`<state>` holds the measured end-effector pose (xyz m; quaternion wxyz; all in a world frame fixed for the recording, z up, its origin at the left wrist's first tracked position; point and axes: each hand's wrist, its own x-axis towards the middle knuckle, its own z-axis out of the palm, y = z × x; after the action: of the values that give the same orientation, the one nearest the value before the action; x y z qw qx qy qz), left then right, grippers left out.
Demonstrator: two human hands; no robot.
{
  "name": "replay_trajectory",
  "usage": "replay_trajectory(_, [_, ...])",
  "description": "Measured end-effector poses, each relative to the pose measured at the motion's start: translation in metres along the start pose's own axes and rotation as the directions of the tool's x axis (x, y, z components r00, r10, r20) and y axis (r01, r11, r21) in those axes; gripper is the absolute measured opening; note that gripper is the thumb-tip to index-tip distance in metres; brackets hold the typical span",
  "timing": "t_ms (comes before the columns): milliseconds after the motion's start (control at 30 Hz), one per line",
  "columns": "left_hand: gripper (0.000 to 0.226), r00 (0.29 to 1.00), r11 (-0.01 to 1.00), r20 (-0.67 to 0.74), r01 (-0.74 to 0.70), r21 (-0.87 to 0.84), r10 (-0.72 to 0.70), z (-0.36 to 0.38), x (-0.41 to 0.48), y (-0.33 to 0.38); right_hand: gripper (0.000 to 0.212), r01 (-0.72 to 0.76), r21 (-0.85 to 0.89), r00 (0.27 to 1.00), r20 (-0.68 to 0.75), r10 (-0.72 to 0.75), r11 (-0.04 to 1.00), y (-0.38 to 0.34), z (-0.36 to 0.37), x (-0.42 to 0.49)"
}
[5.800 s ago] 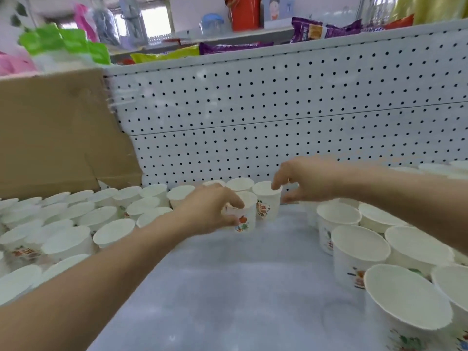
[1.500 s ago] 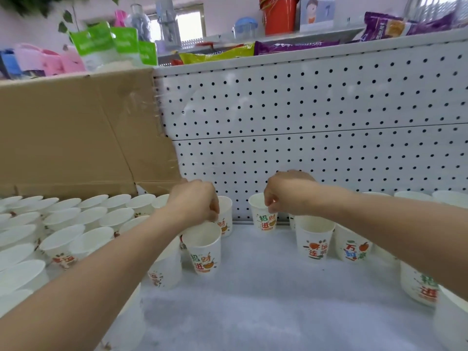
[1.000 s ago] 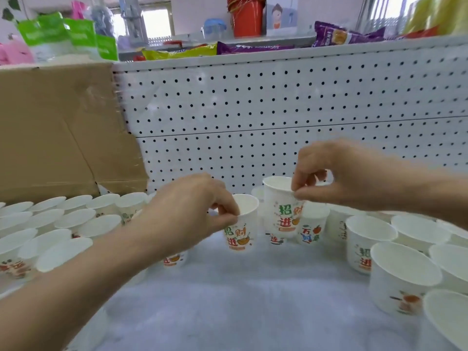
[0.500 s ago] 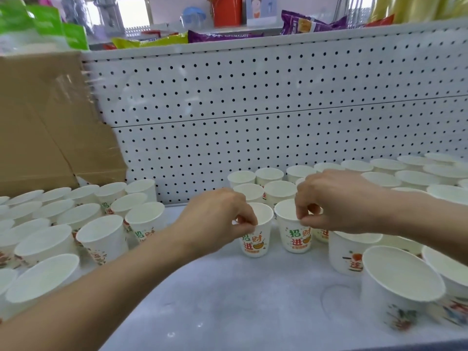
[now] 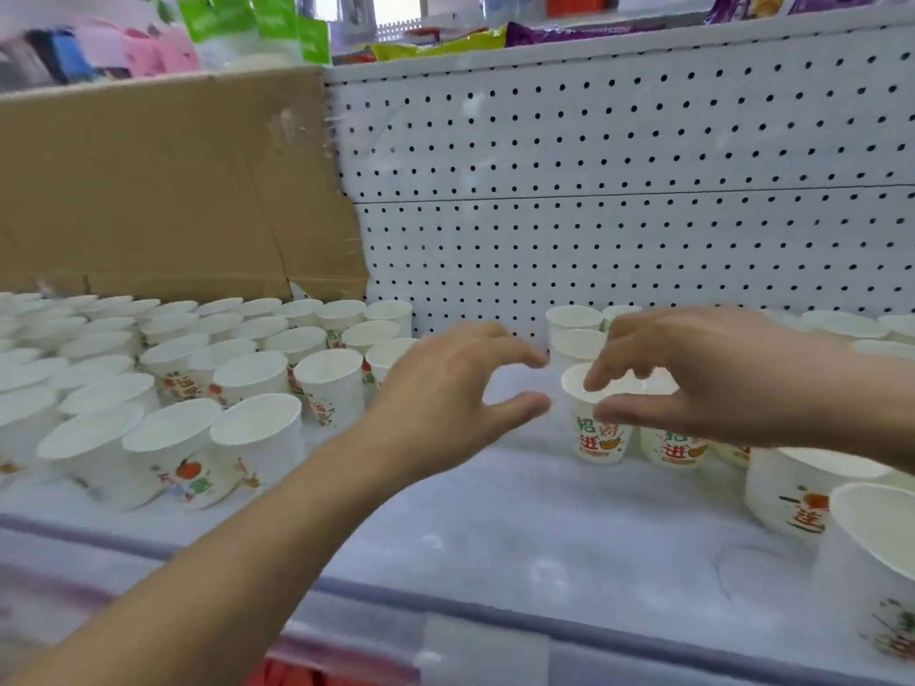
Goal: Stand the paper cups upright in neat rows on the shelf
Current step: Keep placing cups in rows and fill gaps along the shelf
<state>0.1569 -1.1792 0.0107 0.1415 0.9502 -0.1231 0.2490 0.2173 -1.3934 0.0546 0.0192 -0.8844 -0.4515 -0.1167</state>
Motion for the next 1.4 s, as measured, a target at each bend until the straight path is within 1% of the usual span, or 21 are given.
replay_trajectory(67, [0.034, 0.996, 0.996, -0.019, 0.086, 0.015, -0.086, -0.025, -0.019, -0.027, 0.037, 0.049, 0.029, 0.999, 0.018, -0.049, 0.998, -0.025, 0.005, 0.019])
replay_trajectory(133, [0.032, 0.98, 0.977, -0.006, 0.198, 0.077, -0.198, -0.052, -0.032, -0.061, 0.035, 0.086, 0.006, 0.996, 0.03, -0.087, 0.996, -0.048, 0.014, 0.044])
replay_trajectory(167, [0.033, 0.965, 0.957, 0.01, 0.26, 0.125, -0.264, -0.065, -0.036, -0.077, 0.038, 0.087, -0.005, 0.996, 0.028, -0.087, 0.996, -0.059, 0.018, 0.058])
replay_trajectory(233, [0.041, 0.92, 0.901, 0.054, 0.366, 0.232, -0.388, -0.084, -0.038, -0.106, 0.049, 0.036, 0.015, 0.999, 0.014, -0.036, 0.999, -0.076, 0.028, 0.089])
replay_trajectory(267, [0.047, 0.899, 0.877, 0.082, 0.394, 0.273, -0.429, -0.089, -0.036, -0.117, 0.055, -0.01, 0.054, 1.0, 0.001, 0.01, 0.999, -0.082, 0.034, 0.104])
replay_trajectory(333, [0.06, 0.876, 0.862, 0.154, 0.394, 0.32, -0.457, -0.091, -0.03, -0.133, 0.066, -0.113, 0.165, 0.994, 0.006, 0.113, 0.98, -0.094, 0.044, 0.134])
replay_trajectory(400, [0.066, 0.87, 0.873, 0.228, 0.35, 0.34, -0.438, -0.089, -0.021, -0.143, 0.069, -0.202, 0.263, 0.979, 0.048, 0.196, 0.943, -0.101, 0.053, 0.159])
replay_trajectory(467, [0.071, 0.861, 0.879, 0.304, 0.28, 0.386, -0.407, -0.085, -0.01, -0.15, 0.063, -0.269, 0.334, 0.963, 0.092, 0.252, 0.904, -0.105, 0.059, 0.177])
replay_trajectory(533, [0.078, 0.835, 0.878, 0.377, 0.232, 0.419, -0.401, -0.082, 0.0, -0.159, 0.058, -0.312, 0.361, 0.95, 0.132, 0.283, 0.879, -0.107, 0.063, 0.189])
replay_trajectory(600, [0.084, 0.801, 0.899, 0.449, 0.239, 0.368, -0.397, -0.081, 0.008, -0.168, 0.059, -0.331, 0.337, 0.942, 0.17, 0.289, 0.882, -0.108, 0.064, 0.196])
replay_trajectory(700, [0.088, 0.765, 0.936, 0.539, 0.282, 0.213, -0.353, -0.078, 0.014, -0.177, 0.062, -0.34, 0.296, 0.935, 0.209, 0.287, 0.892, -0.106, 0.064, 0.2])
replay_trajectory(767, [0.086, 0.77, 0.944, 0.546, 0.273, 0.184, -0.33, -0.075, 0.016, -0.18, 0.063, -0.337, 0.288, 0.935, 0.212, 0.284, 0.896, -0.106, 0.065, 0.203])
replay_trajectory(867, [0.082, 0.78, 0.947, 0.539, 0.26, 0.186, -0.32, -0.074, 0.017, -0.176, 0.063, -0.324, 0.288, 0.937, 0.227, 0.265, 0.901, -0.107, 0.063, 0.197])
replay_trajectory(967, [0.074, 0.827, 0.962, 0.492, 0.223, 0.156, -0.272, -0.077, 0.015, -0.157, 0.065, -0.3, 0.294, 0.946, 0.212, 0.244, 0.908, -0.1, 0.042, 0.167])
replay_trajectory(1000, [0.07, 0.843, 0.969, 0.479, 0.225, 0.103, -0.247, -0.077, 0.012, -0.146, 0.067, -0.297, 0.3, 0.948, 0.203, 0.244, 0.906, -0.095, 0.031, 0.149])
replay_trajectory(1100, [0.06, 0.882, 0.964, 0.445, 0.234, -0.127, -0.155, -0.073, 0.001, -0.104, 0.069, -0.318, 0.288, 0.943, 0.197, 0.269, 0.903, -0.073, -0.004, 0.086])
replay_trajectory(1167, [0.056, 0.876, 0.953, 0.469, 0.227, -0.201, -0.11, -0.063, -0.004, -0.072, 0.064, -0.353, 0.262, 0.93, 0.207, 0.305, 0.898, -0.059, -0.018, 0.044])
replay_trajectory(1267, [0.053, 0.853, 0.972, 0.517, 0.171, -0.159, -0.066, -0.039, 0.002, -0.028, 0.063, -0.426, 0.22, 0.896, 0.233, 0.377, 0.877, -0.042, -0.02, -0.003])
replay_trajectory(1333, [0.053, 0.851, 0.986, 0.522, 0.131, -0.1, -0.06, -0.021, 0.01, -0.004, 0.066, -0.459, 0.157, 0.88, 0.216, 0.423, 0.875, -0.033, -0.013, -0.02])
replay_trajectory(1400, [0.058, 0.859, 0.994, 0.505, 0.105, -0.02, -0.081, -0.007, 0.018, 0.016, 0.069, -0.482, 0.106, 0.869, 0.183, 0.459, 0.87, -0.026, -0.006, -0.031])
